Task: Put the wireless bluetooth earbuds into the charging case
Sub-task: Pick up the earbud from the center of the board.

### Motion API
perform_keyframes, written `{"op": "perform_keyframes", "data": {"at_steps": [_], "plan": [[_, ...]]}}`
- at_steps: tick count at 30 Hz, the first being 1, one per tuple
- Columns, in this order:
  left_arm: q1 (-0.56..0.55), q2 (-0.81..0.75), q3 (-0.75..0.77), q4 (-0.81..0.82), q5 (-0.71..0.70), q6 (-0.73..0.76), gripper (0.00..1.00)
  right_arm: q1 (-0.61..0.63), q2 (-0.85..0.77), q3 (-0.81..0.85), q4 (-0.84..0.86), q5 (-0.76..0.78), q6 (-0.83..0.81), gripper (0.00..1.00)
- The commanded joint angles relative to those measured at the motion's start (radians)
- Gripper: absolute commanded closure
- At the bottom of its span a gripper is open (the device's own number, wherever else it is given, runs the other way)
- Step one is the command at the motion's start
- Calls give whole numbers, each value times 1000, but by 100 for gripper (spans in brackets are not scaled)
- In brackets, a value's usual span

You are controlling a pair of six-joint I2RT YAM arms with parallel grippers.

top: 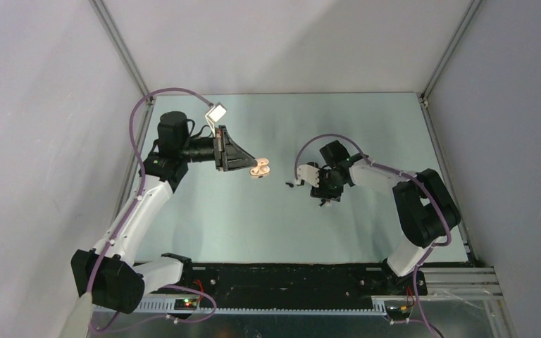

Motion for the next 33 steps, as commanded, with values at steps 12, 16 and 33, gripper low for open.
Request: {"op": "perform_keyframes", "data": {"at_steps": [12,16,33], "plan": [[9,13,8,11,2,43,100,28,-160,-150,-48,-19,44,43],[9,16,10,10,-1,46,100,87,-208,-191,-48,-34,86,43],[9,0,-4,11,5,36,100,-33,-318,-70,-429,-267,-197,49]]}}
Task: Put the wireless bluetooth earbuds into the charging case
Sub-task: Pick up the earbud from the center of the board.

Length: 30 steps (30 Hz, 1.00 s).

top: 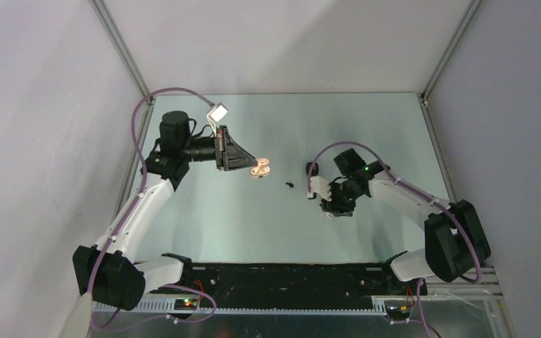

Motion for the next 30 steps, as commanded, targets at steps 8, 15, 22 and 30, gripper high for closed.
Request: {"op": "perform_keyframes", "data": {"at_steps": [8,15,22,30], "plan": [[7,-3,23,12,4,7,100,-90,61,140,-243,-129,-398,59],[8,4,32,7,9,8,100,-70,171,185,-165,-89,-433,62],[9,11,37,7,7,16,100,-37,228,189,-122,-50,-464,64],[10,-4,18,7,13,17,100,1,267,190,-130,-1,-530,64]]}}
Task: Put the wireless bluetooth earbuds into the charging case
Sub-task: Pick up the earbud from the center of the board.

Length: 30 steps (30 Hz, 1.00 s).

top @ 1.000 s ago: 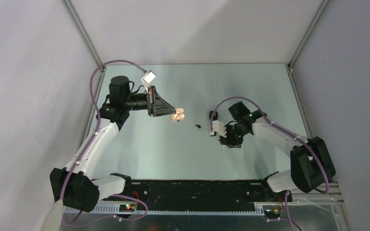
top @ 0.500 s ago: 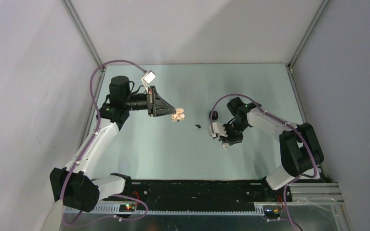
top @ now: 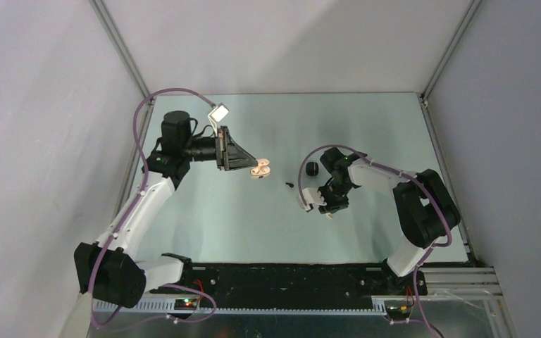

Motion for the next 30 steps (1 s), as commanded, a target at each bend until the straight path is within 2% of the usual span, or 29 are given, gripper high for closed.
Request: {"op": "perform_keyframes", "data": {"at_steps": [1,19,25,30], "plan": [[7,-22,16,17,11,19,100,20,19,33,-4,30,-59,64],[17,-22,6,16,6,26,100,68,42,33,-20,31,-43,68],[19,-16,11,17,5,25,100,64,39,32,-13,26,6,78],[18,-6,9,15,-61,18,100,35,-72,32,24,-13,142,89]]}}
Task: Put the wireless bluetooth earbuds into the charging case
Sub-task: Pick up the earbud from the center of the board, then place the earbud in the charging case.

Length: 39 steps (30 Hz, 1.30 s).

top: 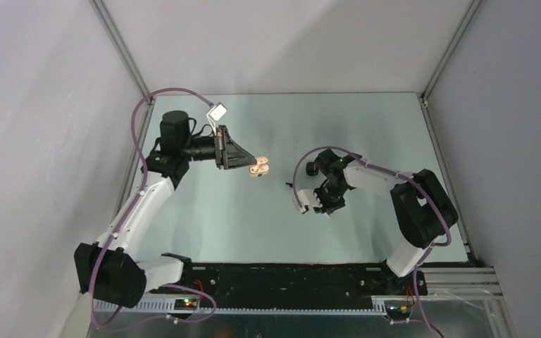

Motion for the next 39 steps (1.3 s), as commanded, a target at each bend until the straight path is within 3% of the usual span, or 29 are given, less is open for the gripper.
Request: {"op": "perform_keyframes", "data": {"at_steps": [1,4,9,13,16,24,31,39], "plan": [[6,2,9,16,-63,17,100,-26,-144,23,31,-61,173,92],[7,23,19,16,-99,17,100,-33,-245,23,54,-101,293,99],[-3,80,53,17,-156,15,100,-27,-439,-14,143,-116,508,100],[-42,113,77,17,-199,4,100,31,-560,-25,296,-35,674,100],[-72,143,97,19,-219,-20,100,87,-633,-41,487,118,769,100],[-118,175,96,132,-261,-191,100,318,-653,-91,900,476,749,100],[-124,156,73,161,-257,-223,100,425,-599,-168,1192,566,573,100],[-123,130,45,206,-227,-250,100,482,-515,-177,1316,620,440,100]]}}
